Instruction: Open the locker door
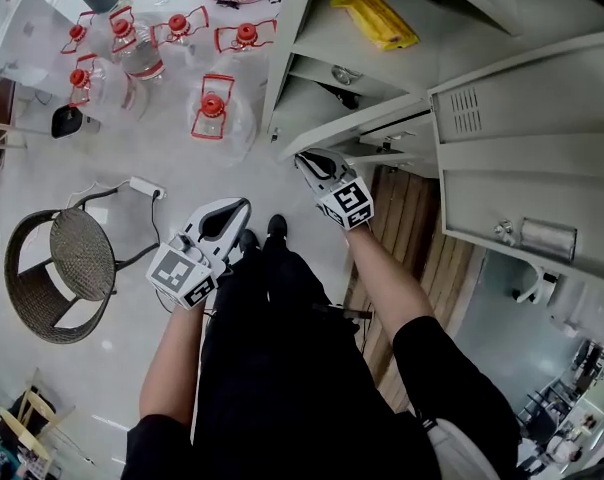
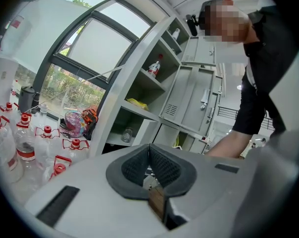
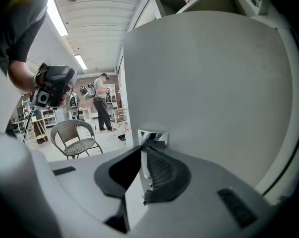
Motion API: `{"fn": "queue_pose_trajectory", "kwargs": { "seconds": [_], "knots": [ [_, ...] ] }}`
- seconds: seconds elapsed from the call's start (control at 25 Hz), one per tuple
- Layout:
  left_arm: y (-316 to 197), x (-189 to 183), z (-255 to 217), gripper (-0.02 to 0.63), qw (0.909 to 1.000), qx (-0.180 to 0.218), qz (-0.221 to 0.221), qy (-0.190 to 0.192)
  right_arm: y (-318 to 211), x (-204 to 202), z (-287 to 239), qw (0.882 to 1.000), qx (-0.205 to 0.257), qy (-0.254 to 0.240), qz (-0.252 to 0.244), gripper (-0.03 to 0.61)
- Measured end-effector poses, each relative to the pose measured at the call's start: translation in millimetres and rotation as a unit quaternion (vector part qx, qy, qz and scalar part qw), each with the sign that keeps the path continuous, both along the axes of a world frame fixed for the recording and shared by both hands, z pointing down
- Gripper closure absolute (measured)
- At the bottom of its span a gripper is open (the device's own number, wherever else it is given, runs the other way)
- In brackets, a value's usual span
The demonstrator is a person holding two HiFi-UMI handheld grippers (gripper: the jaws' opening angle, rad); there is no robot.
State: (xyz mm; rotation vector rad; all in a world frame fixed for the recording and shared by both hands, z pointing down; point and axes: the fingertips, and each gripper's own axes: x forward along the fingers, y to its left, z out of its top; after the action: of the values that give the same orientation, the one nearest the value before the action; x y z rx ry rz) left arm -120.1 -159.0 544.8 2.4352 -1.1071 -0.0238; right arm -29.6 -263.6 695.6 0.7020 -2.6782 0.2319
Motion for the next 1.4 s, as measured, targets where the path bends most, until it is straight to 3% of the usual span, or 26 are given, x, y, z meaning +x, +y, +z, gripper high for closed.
{"fn": "queue_pose_trajectory", "kwargs": {
  "seconds": [0.44, 1.04, 1.4],
  "knots": [
    [31.2, 21.1, -7.9, 0.597, 0.9996, 0.006, 0.021, -0.018, 22.4, 20.5, 1.2, 1.000, 0.003, -0.004, -0.027, 0.529],
    [43.7, 109.5, -31.9, 0.597, 0.9986, 0.026, -0.040, -0.020, 57.7, 65.1, 3.4, 0.993, -0.019, -0.011, -0.117, 0.526],
    [62.8, 126.5, -33.0, 0.597, 0.9959, 0.024, -0.082, -0.029, 69.1, 82.6, 2.6, 0.987, -0.016, -0.013, -0.156, 0.528]
  ]
}}
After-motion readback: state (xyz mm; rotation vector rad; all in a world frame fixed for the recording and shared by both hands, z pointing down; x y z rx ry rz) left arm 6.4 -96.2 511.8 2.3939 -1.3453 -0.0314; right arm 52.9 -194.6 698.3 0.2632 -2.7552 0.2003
